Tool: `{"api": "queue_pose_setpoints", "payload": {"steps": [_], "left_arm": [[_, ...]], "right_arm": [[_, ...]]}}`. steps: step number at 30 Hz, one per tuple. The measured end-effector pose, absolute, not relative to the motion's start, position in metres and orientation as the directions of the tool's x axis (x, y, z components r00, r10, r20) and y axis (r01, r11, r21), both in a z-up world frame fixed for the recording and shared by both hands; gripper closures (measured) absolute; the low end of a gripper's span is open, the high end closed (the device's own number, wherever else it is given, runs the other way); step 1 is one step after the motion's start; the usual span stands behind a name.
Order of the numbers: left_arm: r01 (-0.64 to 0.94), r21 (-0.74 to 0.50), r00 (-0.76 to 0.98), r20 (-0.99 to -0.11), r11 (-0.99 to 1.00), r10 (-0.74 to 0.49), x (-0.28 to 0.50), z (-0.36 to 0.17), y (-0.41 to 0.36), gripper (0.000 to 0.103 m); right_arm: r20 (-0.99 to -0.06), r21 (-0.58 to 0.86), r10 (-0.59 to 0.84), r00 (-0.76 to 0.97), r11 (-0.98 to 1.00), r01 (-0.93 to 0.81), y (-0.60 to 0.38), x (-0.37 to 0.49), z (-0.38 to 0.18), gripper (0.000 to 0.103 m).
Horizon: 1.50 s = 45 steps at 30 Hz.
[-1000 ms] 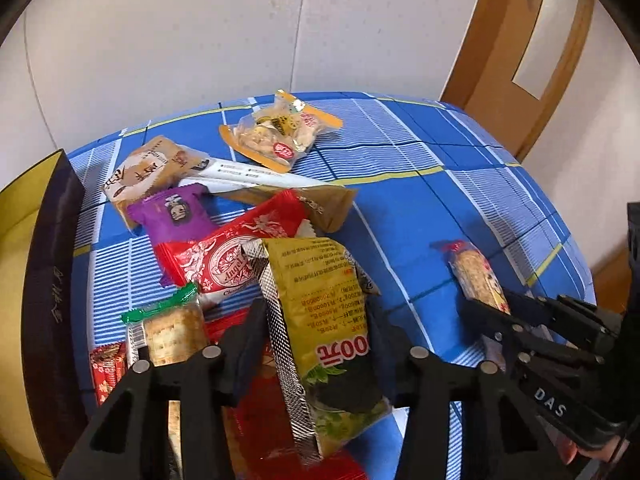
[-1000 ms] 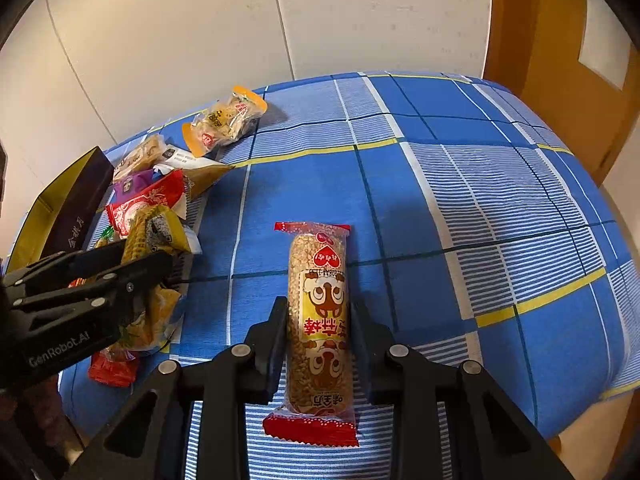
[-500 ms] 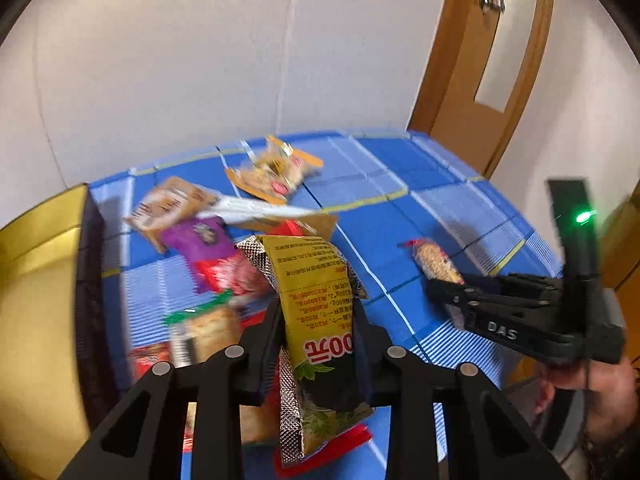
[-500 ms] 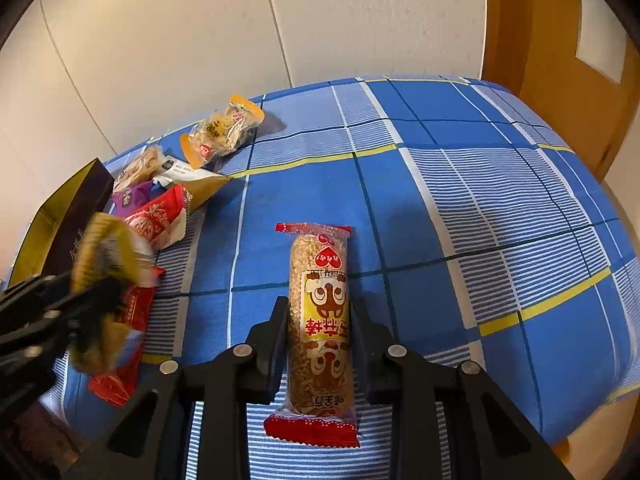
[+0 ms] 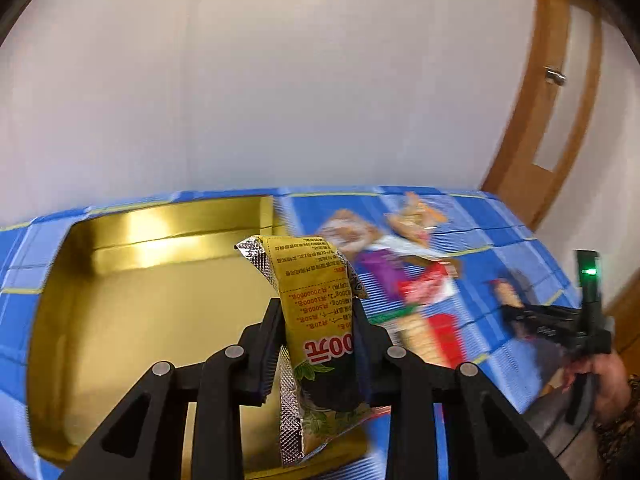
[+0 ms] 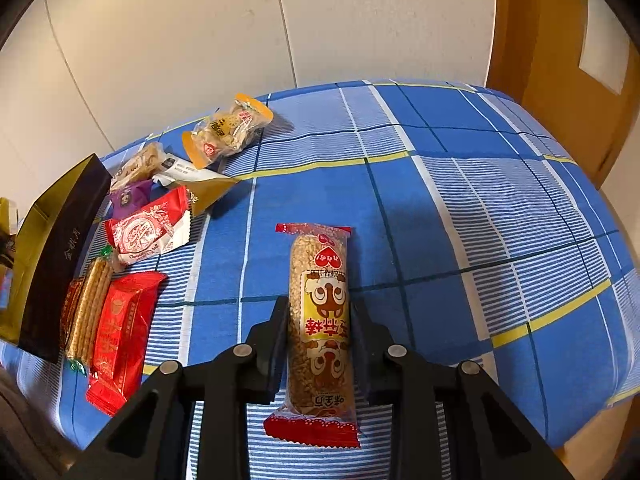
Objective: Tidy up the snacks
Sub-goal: 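Carry the yellow bag into the gold tray and open the left gripper, then lower the rice-cracker bar into the gold tray and open the right gripper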
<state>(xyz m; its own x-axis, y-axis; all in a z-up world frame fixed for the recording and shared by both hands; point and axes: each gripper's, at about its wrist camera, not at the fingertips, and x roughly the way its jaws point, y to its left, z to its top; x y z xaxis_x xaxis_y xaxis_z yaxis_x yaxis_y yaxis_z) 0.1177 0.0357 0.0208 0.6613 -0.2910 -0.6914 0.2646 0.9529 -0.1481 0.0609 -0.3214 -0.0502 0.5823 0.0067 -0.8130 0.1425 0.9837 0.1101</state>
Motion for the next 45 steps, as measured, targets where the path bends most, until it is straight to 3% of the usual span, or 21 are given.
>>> {"api": "queue_pose_setpoints", "payload": {"steps": [7, 14, 20, 30, 37, 40, 45], "left_arm": [[0.141, -0.043, 0.604, -0.788, 0.989, -0.120, 0.136, -0.007, 0.094, 0.071], [0.055, 0.016, 0.560, -0.828, 0.998, -0.018, 0.137, -0.032, 0.143, 0.071], [-0.025, -0.052, 0.557, -0.830, 0.998, -0.029, 0.133, -0.034, 0.177, 0.071], [-0.082, 0.149, 0.567, -0.806, 0.985, 0.169, 0.118, -0.033, 0.181, 0.064], [-0.087, -0.017, 0.714, -0.698, 0.996, 0.051, 0.087, -0.001, 0.189, 0.061], [-0.106, -0.090, 0.734, -0.679, 0.990, 0.017, 0.084, 0.005, 0.196, 0.061], [-0.130, -0.107, 0.725, -0.688, 0.986, 0.021, 0.094, 0.002, 0.201, 0.061]], "right_arm": [[-0.804, 0.110, 0.001, 0.594, 0.983, 0.147, -0.318, 0.062, -0.047, 0.074], [-0.769, 0.096, -0.012, 0.639, 0.986, 0.133, -0.304, 0.065, -0.035, 0.074], [-0.749, 0.115, 0.011, 0.662, 0.987, 0.114, -0.290, 0.070, -0.028, 0.074], [-0.673, 0.162, 0.050, 0.738, 0.983, 0.082, -0.273, 0.066, -0.012, 0.074], [-0.606, 0.240, 0.173, 0.776, 0.970, -0.029, -0.245, 0.062, -0.001, 0.074], [-0.602, 0.284, 0.243, 0.761, 0.956, -0.080, -0.225, 0.061, -0.001, 0.074], [-0.602, 0.301, 0.325, 0.729, 0.938, -0.169, -0.181, 0.060, 0.002, 0.074]]}}
